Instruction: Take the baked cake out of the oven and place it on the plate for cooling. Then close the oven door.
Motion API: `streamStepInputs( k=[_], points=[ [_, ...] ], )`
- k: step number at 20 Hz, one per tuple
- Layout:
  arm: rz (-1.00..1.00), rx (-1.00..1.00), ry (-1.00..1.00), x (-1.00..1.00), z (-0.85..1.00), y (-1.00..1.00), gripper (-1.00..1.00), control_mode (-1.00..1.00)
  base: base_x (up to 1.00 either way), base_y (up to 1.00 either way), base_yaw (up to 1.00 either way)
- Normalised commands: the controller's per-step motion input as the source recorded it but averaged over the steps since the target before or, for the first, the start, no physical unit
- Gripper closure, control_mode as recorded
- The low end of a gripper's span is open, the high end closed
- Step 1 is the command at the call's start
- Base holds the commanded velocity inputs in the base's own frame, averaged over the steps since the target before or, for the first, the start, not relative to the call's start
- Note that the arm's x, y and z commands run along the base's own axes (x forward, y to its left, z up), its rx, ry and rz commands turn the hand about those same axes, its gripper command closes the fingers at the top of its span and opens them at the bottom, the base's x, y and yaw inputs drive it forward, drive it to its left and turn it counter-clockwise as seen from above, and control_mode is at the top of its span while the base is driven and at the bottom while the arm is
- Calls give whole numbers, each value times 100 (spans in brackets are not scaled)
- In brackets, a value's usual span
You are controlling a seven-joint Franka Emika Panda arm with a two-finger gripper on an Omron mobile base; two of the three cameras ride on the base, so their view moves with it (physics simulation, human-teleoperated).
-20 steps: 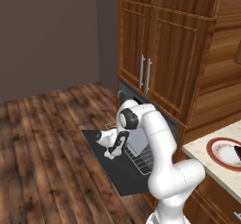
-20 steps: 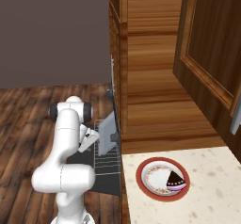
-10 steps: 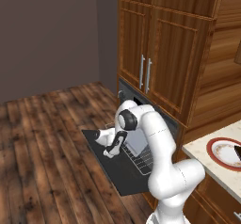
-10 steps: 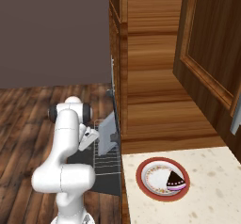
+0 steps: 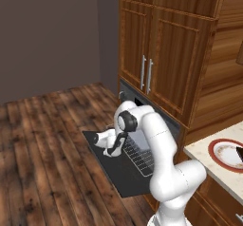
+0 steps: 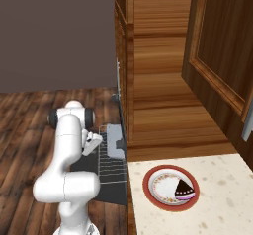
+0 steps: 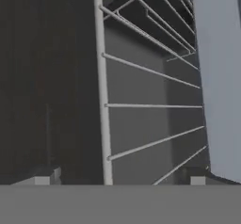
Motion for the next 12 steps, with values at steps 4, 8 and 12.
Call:
streamStepInputs(
  k=[4, 8, 12],
  points=[
    [0, 0, -11, -1, 20, 0, -100, -100, 0, 0, 0],
    [0, -3, -10, 0, 2, 0, -100, -100, 0, 0, 0],
    [0, -7, -11, 8, 0, 0, -100, -100, 0, 0, 0]
  ],
)
